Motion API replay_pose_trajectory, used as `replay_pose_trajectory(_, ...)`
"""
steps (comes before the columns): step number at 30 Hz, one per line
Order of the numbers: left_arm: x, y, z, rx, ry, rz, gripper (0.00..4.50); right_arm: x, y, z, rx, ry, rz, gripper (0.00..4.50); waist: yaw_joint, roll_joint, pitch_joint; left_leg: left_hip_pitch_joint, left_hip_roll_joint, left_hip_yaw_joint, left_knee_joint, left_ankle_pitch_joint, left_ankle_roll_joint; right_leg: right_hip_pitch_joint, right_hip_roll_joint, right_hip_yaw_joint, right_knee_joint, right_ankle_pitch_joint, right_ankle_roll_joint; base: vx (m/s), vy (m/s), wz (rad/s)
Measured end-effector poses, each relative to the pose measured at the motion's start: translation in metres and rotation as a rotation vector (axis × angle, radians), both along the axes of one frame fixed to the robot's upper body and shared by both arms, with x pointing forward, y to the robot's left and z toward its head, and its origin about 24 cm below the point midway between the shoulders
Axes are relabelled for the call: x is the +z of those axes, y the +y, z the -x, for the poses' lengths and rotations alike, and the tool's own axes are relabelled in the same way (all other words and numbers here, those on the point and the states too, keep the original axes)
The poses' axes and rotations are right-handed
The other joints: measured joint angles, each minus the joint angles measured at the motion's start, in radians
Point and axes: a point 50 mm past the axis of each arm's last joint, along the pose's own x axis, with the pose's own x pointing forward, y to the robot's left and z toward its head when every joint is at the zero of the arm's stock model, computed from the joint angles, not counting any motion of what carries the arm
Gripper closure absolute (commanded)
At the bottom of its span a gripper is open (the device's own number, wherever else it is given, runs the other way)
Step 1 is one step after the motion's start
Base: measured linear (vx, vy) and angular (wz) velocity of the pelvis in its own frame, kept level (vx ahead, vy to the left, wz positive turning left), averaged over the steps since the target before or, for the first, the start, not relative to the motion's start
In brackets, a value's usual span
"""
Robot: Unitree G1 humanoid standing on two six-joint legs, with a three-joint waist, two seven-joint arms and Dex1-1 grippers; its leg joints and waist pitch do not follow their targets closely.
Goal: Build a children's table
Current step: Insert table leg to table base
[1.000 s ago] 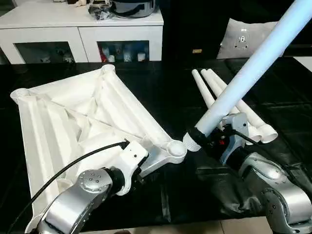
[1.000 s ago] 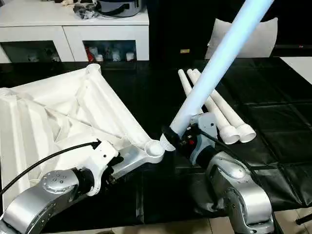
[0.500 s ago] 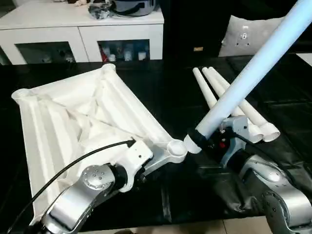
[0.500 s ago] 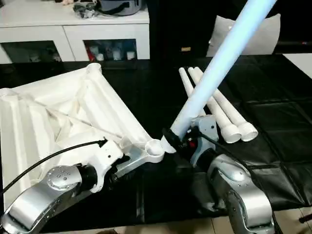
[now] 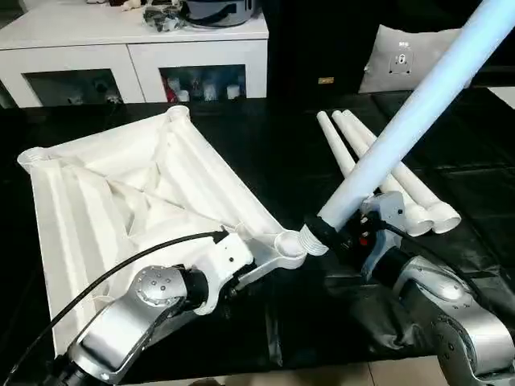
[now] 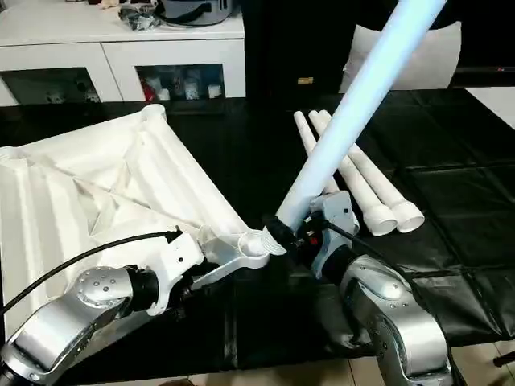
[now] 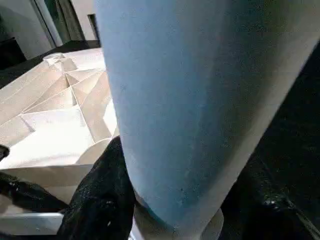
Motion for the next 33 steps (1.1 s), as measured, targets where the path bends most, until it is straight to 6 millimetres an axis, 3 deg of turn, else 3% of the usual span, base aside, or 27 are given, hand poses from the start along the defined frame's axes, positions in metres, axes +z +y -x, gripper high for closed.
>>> replay_pose_trajectory(2,0.0,0.001,0.0,0.005,0.005,-0.004,3.16,0.0,0.0,0.0,0.0,-0.003,0.001,2.6,-0.002,0.0,0.0,0.0,0.0,0.0,0.0,0.0,0.0,0.0,0.0,0.0,0.0,0.0,0.0,0.0,0.0,0.0)
replay_pose_trajectory(5,0.0,0.001,0.0,0.008,0.008,-0.01,3.18,0.0,0.0,0.0,0.003,-0.004,0.001,2.6,-0.002,0.0,0.0,0.001,0.0,0.0,-0.001,0.0,0.0,0.0,0.0,0.0,0.0,0.0,-0.001,0.0,0.0,0.0)
replay_pose_trajectory(6,0.0,0.003,-0.001,0.01,0.008,-0.018,3.47,0.0,0.001,0.0,0.006,-0.004,0.0,2.6,-0.002,0.0,0.0,0.001,0.0,0.0,-0.001,0.0,0.0,0.0,0.0,0.0,0.0,0.001,-0.001,0.0,0.0,0.0)
replay_pose_trajectory(10,0.0,0.009,-0.002,0.03,-0.013,-0.063,3.61,0.001,0.001,0.0,0.009,-0.007,0.0,2.6,-0.002,0.001,0.0,0.001,0.0,0.0,-0.001,0.0,0.0,0.0,0.0,0.0,0.0,0.0,-0.001,0.0,0.0,0.0)
replay_pose_trajectory(11,0.0,0.009,-0.002,0.031,-0.016,-0.066,3.91,0.001,0.001,0.0,0.01,-0.009,0.0,2.6,-0.002,0.001,0.0,0.001,0.0,0.0,-0.001,0.0,0.0,0.0,0.0,0.0,0.0,0.0,-0.001,0.0,0.0,0.0)
replay_pose_trajectory(15,0.0,0.01,-0.002,0.028,-0.018,-0.073,4.06,0.001,0.003,-0.001,0.01,-0.022,0.005,2.6,-0.003,0.001,0.0,0.001,0.0,0.0,-0.002,0.001,-0.001,0.0,0.0,0.0,0.0,0.001,-0.001,0.0,0.0,0.0)
replay_pose_trajectory(18,0.0,0.013,-0.007,0.029,-0.023,-0.083,4.43,0.001,0.003,-0.001,-0.001,-0.028,0.012,2.6,-0.002,0.002,0.0,0.002,0.0,0.0,-0.005,0.001,-0.002,0.0,0.0,0.0,0.0,0.001,-0.003,0.0,0.0,0.0)
replay_pose_trajectory(24,0.0,0.03,-0.021,-0.117,-0.101,-0.117,4.5,0.006,0.008,-0.006,0.009,-0.059,-0.048,2.6,0.006,0.001,0.0,0.001,0.0,0.001,-0.01,0.004,-0.004,-0.003,0.0,0.0,0.0,0.002,-0.004,0.0,0.0,0.0)
replay_pose_trajectory(29,0.002,0.03,-0.027,-0.241,-0.111,-0.101,4.5,0.009,0.011,-0.006,0.073,-0.052,-0.066,2.6,0.031,0.004,0.0,-0.007,0.0,0.005,-0.01,0.008,0.002,-0.01,-0.002,-0.001,-0.002,0.002,-0.004,0.0,0.0,0.0)
replay_pose_trajectory(33,0.003,0.028,-0.034,-0.246,-0.112,-0.1,4.5,0.008,0.014,-0.006,0.109,-0.049,-0.038,2.6,0.028,0.005,-0.001,-0.013,0.0,0.008,-0.01,0.012,0.007,-0.016,-0.003,-0.001,-0.001,0.004,-0.004,0.0,0.0,0.0)
